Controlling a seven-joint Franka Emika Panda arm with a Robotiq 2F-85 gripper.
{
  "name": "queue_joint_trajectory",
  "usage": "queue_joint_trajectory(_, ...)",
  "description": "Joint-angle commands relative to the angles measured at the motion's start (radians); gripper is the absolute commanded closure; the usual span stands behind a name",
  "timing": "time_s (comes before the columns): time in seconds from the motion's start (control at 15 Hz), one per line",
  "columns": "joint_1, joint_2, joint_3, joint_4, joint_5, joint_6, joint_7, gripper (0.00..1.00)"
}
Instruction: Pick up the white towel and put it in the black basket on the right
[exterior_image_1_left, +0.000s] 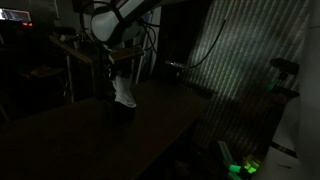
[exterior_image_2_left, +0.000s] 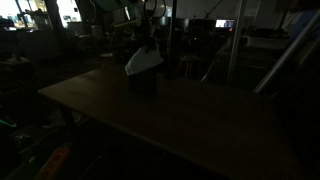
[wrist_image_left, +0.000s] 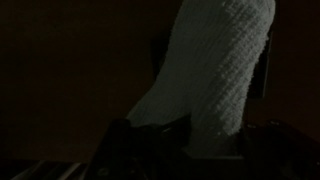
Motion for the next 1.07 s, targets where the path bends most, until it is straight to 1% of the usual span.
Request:
queue_joint_trajectory(0.0, -0.029, -0.025, 0.002, -0.05, -0.016, 0.057, 0.005, 0.9)
queue_joint_trajectory(0.33, -0.036, -0.005, 0.017, -0.079, 0.016, 0.115, 0.003, 0.89)
queue_joint_trajectory(0.67, -0.04, 0.016, 0.04, -0.119, 0.067, 0.178, -0.018, 0.89)
queue_joint_trajectory(1.0, -0.046, 0.033, 0.049, -0.163, 0.127, 0.241, -0.036, 0.9)
